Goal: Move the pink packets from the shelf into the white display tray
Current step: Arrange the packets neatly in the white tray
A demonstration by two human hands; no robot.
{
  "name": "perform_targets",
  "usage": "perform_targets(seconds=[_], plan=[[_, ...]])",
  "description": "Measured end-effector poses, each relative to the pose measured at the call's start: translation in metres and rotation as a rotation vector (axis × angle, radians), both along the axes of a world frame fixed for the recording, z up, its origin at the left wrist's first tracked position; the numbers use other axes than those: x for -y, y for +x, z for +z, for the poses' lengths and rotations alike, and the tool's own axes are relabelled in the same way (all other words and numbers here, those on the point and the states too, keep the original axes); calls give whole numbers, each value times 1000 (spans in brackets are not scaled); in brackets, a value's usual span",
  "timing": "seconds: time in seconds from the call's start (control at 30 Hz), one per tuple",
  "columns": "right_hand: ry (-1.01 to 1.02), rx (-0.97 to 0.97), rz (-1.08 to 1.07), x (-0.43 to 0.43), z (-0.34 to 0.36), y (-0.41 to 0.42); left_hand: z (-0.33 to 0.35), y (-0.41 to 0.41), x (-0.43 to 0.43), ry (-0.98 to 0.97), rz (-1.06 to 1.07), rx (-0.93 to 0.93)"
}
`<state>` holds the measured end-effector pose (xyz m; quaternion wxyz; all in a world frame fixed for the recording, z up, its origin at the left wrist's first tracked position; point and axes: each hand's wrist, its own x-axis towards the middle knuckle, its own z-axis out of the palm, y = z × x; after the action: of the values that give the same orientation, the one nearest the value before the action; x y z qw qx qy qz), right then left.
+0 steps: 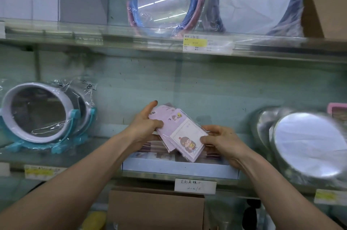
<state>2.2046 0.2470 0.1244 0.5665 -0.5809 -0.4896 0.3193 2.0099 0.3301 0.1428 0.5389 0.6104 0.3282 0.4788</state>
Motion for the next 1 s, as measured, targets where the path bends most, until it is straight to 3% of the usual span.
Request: perform_targets(seconds=[0.13,0.27,0.37,0.53,0.77,1.0], plan=[[-14,76,-22,3,3,6,-3,1,-4,30,15,-8],[-164,261,92,13,11,7,-3,3,-6,27,2,-1],[-156,379,20,21,25,15,0,3,-9,2,47,21],[-156,323,-44,43,47,30,5,-7,-18,-50,155,83],[-267,199,22,48,51,11,0,-4,-21,-115,102,16],[-244,611,-39,47,54,-6,7,-5,-22,-118,63,35]])
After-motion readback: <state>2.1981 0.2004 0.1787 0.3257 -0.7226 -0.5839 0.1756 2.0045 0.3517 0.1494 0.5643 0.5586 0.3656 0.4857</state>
